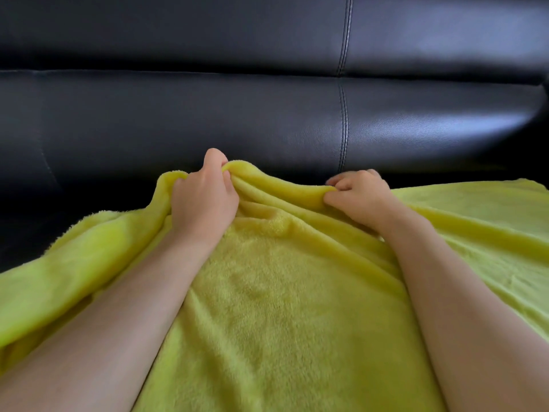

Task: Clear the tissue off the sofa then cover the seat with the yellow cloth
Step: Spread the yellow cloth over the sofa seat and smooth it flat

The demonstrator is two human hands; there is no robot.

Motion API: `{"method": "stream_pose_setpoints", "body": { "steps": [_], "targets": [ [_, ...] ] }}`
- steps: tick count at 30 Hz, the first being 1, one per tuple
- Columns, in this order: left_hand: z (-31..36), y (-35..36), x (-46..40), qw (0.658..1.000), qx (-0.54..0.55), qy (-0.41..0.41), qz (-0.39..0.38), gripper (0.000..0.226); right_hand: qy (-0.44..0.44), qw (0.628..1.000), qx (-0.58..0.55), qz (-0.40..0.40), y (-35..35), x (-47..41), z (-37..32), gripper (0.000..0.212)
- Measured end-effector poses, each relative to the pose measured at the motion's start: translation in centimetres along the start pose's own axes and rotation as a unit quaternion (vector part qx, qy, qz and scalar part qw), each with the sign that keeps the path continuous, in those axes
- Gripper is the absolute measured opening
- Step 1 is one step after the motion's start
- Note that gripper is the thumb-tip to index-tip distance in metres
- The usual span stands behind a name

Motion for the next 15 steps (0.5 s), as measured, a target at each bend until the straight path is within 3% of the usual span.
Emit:
{"method": "stream_pose_setpoints", "body": {
  "steps": [2,10,15],
  "targets": [
    [-0.1,-0.2,-0.1,1.000,0.020,-0.010,0.001,0.014,0.027,0.999,-0.020,-0.030,0.4,0.2,0.0,0.030],
    [-1.2,0.0,-0.5,0.998,-0.044,-0.047,0.017,0.023,0.119,0.988,0.076,0.057,-1.1,-0.1,1.9,0.027],
    [-1.3,-0.5,-0.2,0.991,-0.106,-0.068,0.038,0.012,0.240,0.963,0.115,0.045,-0.9,0.7,3.4,0.053]
  ]
}}
Point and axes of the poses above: each hand's wrist, its own x-axis away from the middle knuckle, its own y-axis out of the palm, z = x × y, the point moved 7 cm from there along -x, towards the middle knuckle, and after that the axes turned 10 degrees about -z, right-handed, at the moved point
